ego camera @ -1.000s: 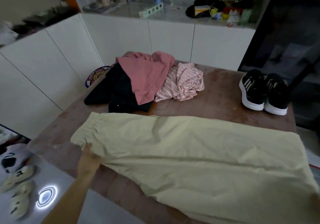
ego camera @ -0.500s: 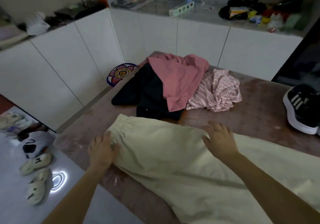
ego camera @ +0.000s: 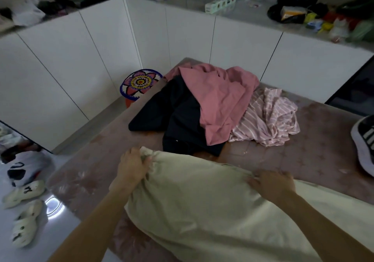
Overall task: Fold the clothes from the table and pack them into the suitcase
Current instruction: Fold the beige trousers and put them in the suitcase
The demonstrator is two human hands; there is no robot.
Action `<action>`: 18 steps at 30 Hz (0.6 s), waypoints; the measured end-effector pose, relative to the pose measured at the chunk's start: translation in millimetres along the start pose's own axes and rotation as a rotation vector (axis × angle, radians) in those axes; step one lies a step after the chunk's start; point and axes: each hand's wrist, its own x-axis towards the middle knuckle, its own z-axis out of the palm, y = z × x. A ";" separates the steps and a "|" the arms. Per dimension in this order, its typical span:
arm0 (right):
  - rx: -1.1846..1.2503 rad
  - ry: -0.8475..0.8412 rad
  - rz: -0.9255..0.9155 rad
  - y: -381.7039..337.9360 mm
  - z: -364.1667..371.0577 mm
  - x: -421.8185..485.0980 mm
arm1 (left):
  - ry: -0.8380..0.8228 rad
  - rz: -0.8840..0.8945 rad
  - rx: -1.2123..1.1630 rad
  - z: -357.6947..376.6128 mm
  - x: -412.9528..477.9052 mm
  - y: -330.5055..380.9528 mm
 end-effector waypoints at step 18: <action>0.288 0.292 0.016 -18.9 -2.5 29.8 | -0.064 -0.028 -0.067 -30.6 17.1 -38.6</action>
